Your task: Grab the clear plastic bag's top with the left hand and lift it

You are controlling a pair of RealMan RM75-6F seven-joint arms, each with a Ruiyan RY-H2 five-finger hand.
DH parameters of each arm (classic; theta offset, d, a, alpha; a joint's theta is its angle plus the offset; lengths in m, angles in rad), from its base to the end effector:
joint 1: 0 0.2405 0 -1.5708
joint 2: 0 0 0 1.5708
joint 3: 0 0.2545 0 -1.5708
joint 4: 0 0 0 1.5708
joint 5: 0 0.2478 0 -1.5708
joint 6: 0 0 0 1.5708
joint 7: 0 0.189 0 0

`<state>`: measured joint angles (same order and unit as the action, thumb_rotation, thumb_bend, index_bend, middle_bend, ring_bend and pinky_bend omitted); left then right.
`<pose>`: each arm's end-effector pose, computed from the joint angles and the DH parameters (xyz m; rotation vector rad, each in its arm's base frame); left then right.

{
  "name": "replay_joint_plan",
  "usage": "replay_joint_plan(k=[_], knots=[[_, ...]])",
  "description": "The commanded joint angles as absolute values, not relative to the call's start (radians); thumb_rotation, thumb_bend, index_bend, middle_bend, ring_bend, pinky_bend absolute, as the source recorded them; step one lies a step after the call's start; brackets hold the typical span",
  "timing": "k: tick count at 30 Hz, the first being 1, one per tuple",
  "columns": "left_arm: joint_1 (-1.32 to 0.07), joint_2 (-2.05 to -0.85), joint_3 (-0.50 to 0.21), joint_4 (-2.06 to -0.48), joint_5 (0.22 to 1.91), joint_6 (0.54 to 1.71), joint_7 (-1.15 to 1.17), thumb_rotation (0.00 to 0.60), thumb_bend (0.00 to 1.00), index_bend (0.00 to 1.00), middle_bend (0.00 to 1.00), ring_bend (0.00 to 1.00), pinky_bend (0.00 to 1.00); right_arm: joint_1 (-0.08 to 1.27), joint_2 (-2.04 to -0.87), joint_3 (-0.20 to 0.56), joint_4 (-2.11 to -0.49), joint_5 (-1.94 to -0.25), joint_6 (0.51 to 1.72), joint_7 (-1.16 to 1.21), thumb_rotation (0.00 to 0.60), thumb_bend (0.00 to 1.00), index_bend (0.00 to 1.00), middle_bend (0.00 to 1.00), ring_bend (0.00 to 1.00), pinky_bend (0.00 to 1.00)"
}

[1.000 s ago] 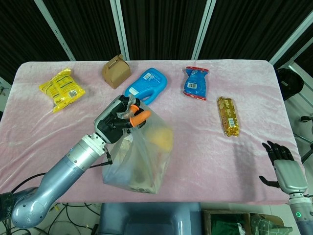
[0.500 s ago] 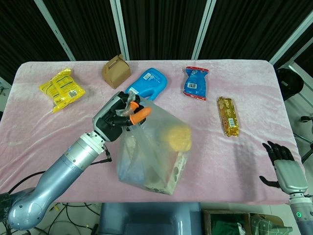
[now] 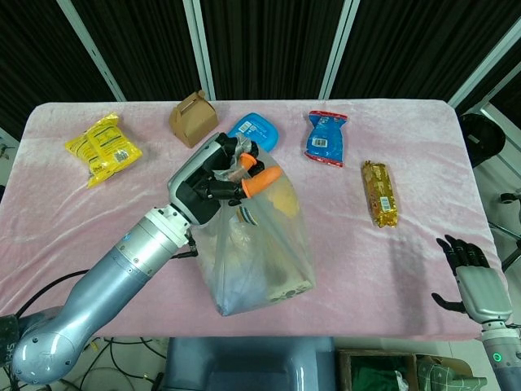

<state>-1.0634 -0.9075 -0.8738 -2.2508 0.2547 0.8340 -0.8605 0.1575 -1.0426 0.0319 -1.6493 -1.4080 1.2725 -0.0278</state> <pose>0.1604 0.3524 0.1478 0.8262 2.1555 1.6424 -0.3410 -0.2444 0.1133 1.4859 -1.0152 0.7234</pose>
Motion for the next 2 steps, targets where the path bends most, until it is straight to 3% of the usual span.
replay_joint_plan(k=[1, 2], knots=[[-1.098, -0.882, -0.892, -2.25, 0.199, 0.847, -0.83, 0.6, 0.3, 0.89, 1.0, 1.0, 0.97, 0.157, -1.042, 0.032, -1.65, -1.407, 1.272, -0.027, 0.6, 0.15, 0.0, 0.0, 0.0, 0.03], [-1.1, -0.879, -0.893, -2.253, 0.191, 0.849, -0.827, 0.6, 0.3, 0.89, 1.0, 1.0, 0.97, 0.157, -1.042, 0.032, -1.65, -1.406, 1.271, -0.026, 0.6, 0.15, 0.0, 0.0, 0.0, 0.03]])
